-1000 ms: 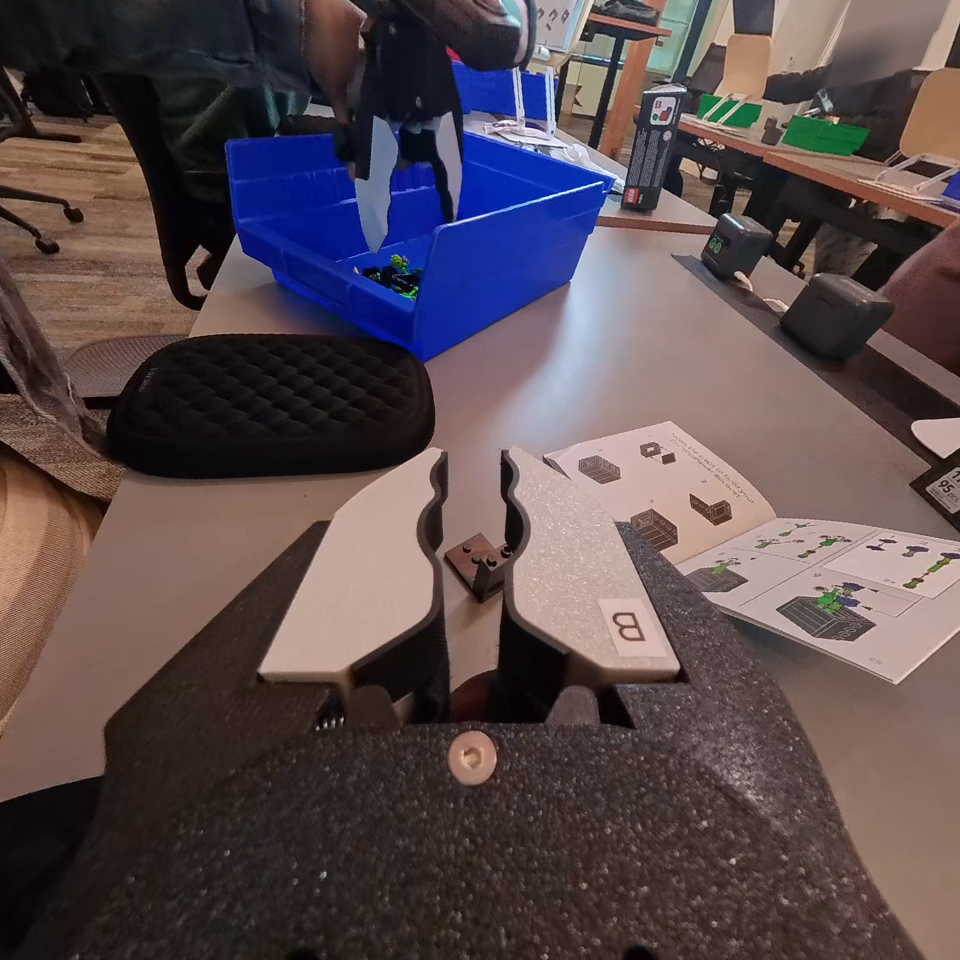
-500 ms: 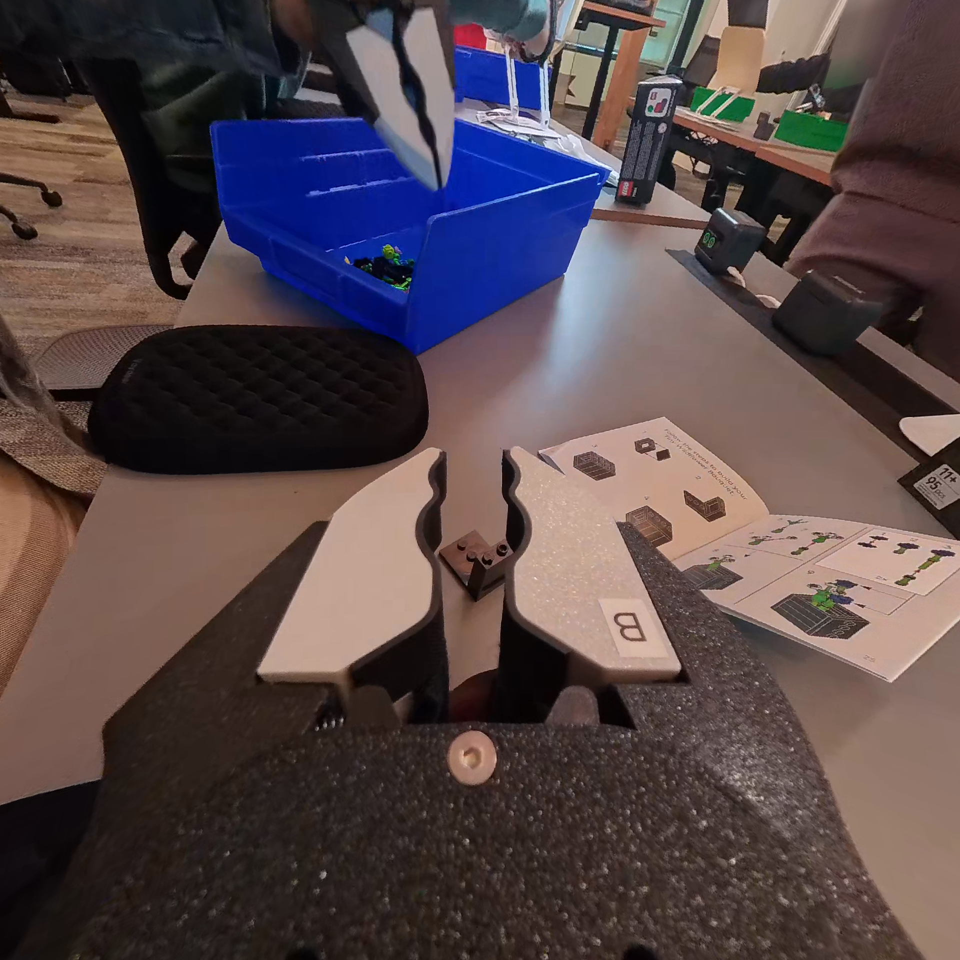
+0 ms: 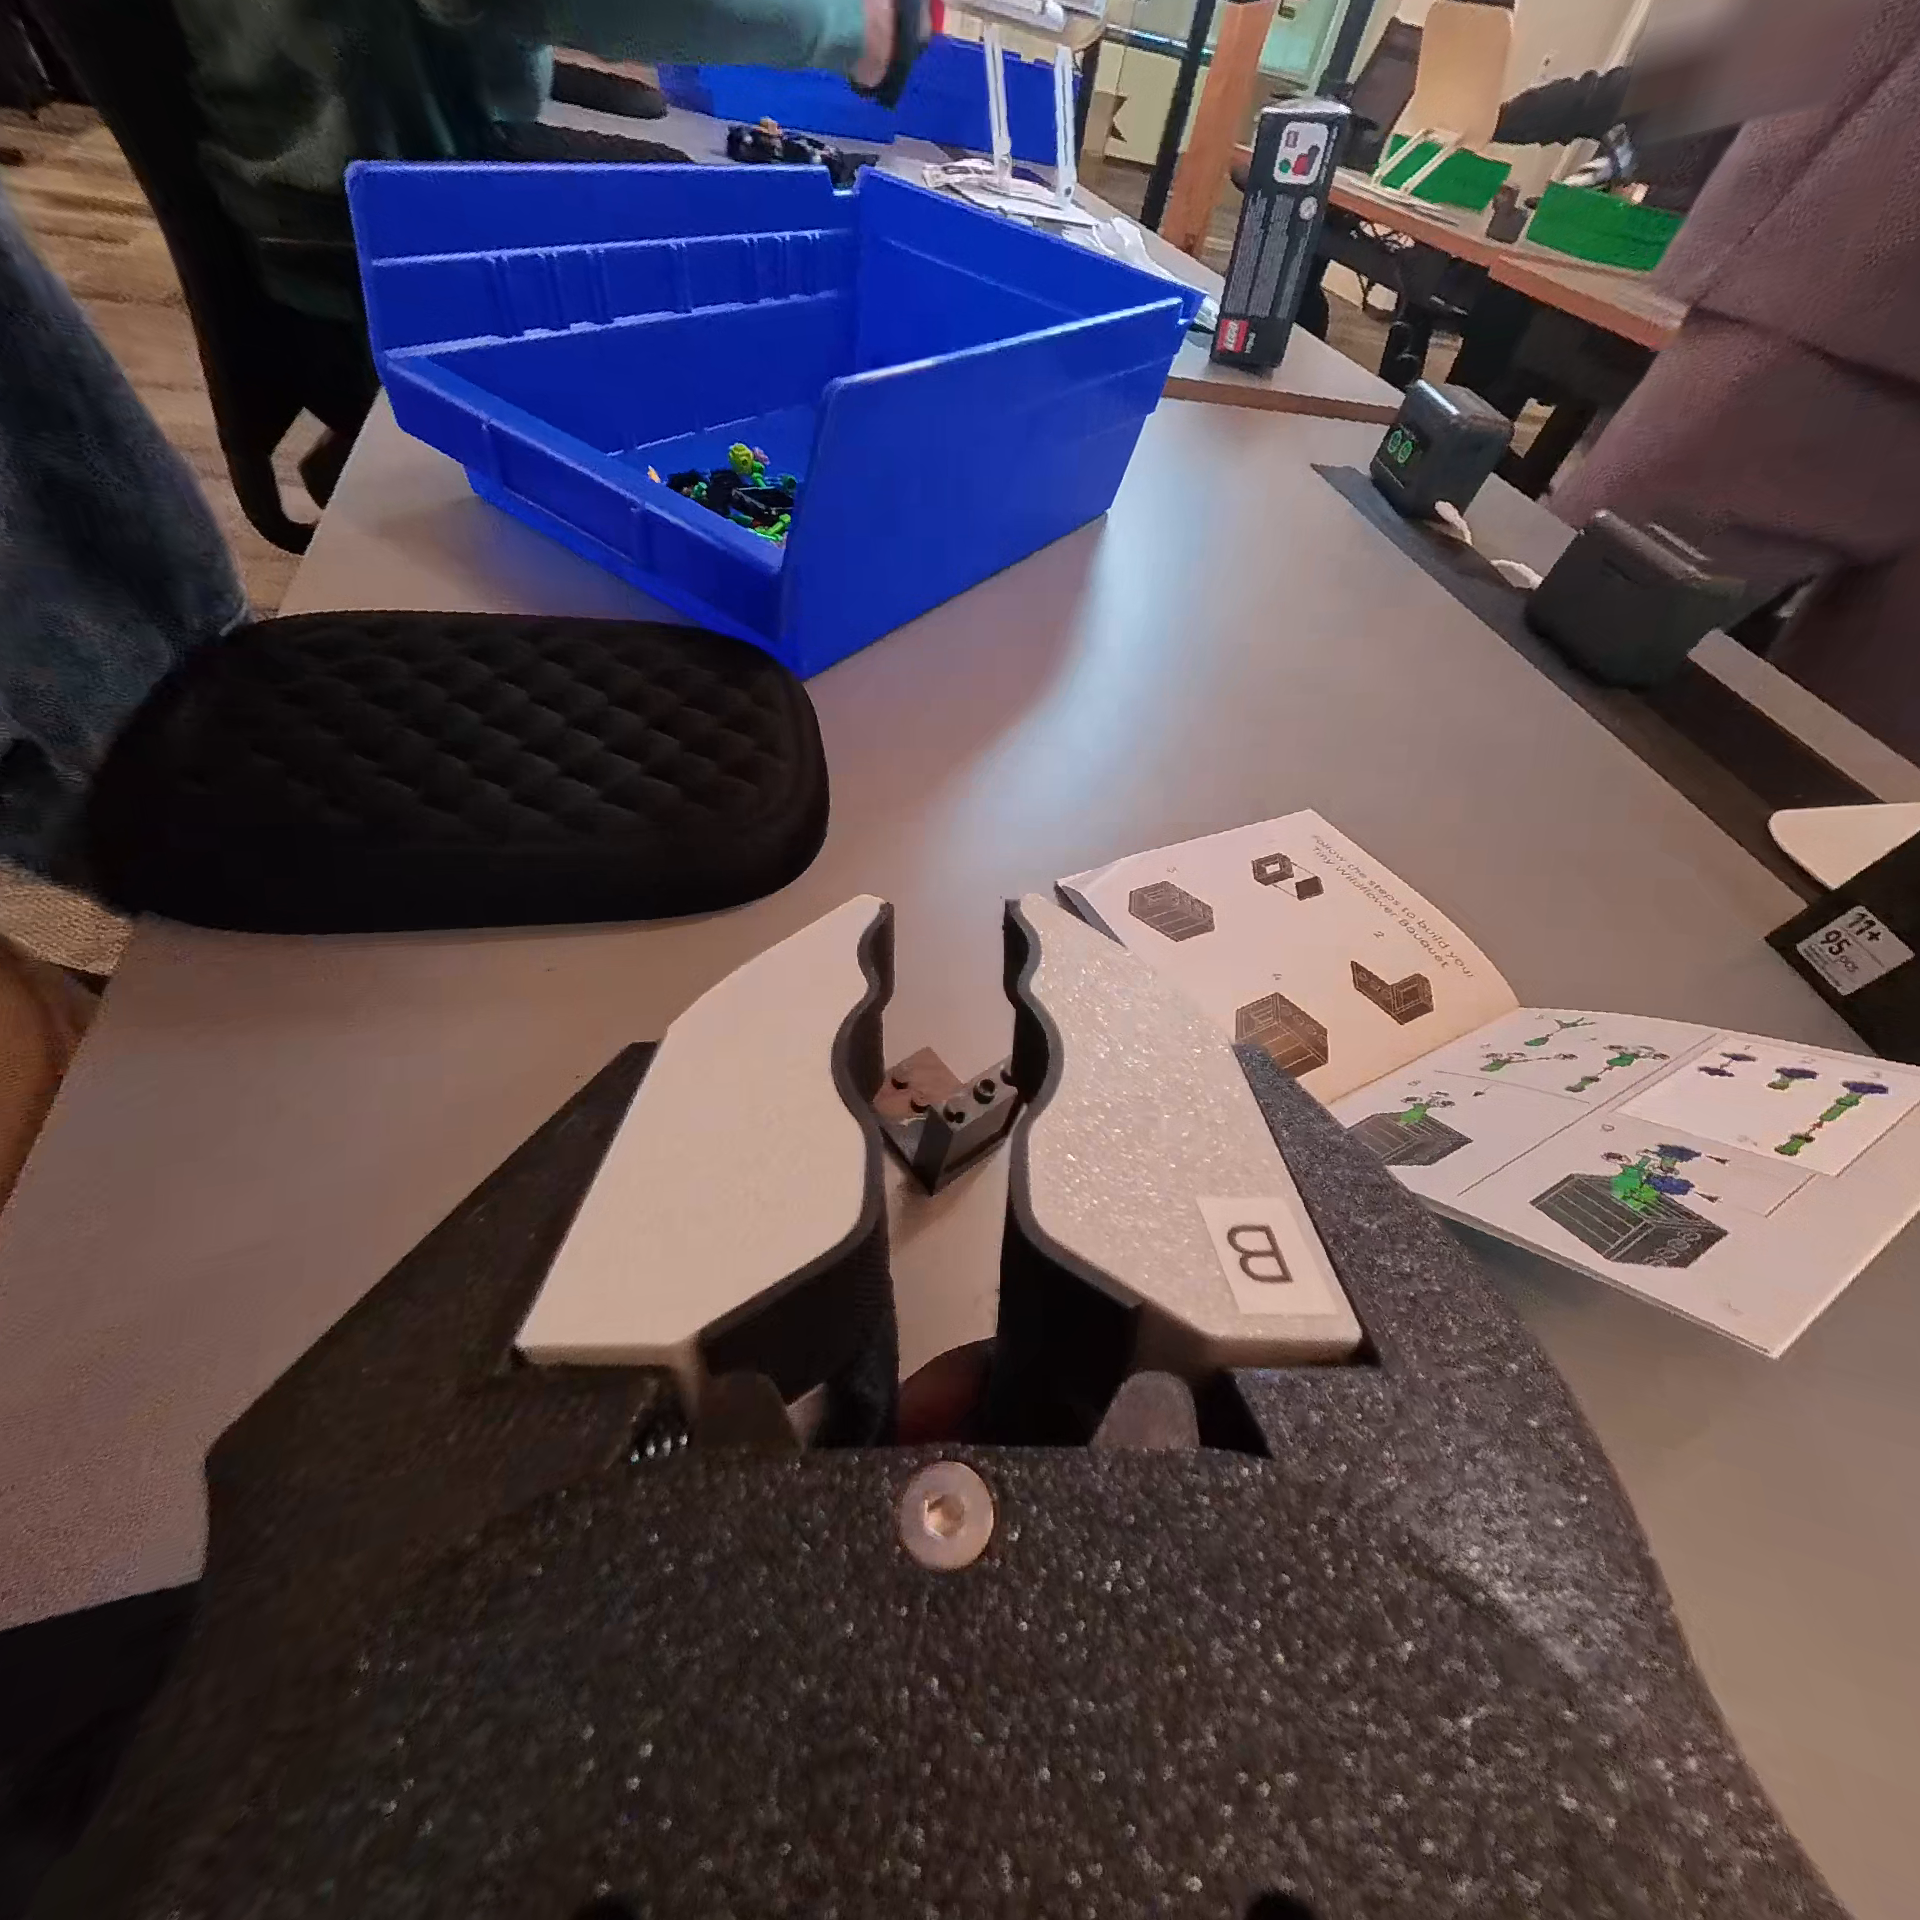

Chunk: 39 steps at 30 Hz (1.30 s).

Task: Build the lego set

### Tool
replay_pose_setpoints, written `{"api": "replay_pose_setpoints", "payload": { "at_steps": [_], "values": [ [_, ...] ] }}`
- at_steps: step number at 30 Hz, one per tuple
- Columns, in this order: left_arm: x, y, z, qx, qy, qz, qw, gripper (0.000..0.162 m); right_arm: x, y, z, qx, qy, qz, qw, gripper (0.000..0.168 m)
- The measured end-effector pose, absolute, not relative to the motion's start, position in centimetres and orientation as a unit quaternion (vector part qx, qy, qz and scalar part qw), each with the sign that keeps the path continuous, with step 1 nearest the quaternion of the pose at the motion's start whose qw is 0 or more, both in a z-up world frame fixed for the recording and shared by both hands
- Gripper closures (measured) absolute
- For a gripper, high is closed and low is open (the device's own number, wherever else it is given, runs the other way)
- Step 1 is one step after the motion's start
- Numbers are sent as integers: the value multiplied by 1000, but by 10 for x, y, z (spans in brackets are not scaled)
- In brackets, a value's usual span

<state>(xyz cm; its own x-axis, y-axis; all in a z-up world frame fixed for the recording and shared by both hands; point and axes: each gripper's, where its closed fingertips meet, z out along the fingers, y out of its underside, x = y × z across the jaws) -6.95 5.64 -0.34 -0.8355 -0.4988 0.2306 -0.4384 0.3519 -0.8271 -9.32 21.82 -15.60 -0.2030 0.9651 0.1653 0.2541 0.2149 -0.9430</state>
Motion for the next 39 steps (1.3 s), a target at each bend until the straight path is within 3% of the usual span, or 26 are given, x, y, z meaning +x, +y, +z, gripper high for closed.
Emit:
{"api": "replay_pose_setpoints", "payload": {
  "at_steps": [4, 11, 18, 29, 39],
  "values": [
    [-57, 69, 4, -216, 842, -491, -67, 161, -94, 223, -157, -480, -645, 416, 425, 149],
    [-41, 104, 1, -192, 861, -461, -93, 161, -94, 225, -156, -480, -642, 415, 431, 150],
    [-39, 132, 8, -166, 849, -466, -185, 161, -91, 232, -149, -487, -617, 429, 444, 150],
    [-53, 192, 23, -126, 850, -481, -172, 161, -74, 253, -117, -484, -506, 550, 454, 153],
    [-64, 189, 22, -169, 833, -497, -176, 161, -77, 244, -121, -470, -538, 520, 468, 153]
  ]
}}
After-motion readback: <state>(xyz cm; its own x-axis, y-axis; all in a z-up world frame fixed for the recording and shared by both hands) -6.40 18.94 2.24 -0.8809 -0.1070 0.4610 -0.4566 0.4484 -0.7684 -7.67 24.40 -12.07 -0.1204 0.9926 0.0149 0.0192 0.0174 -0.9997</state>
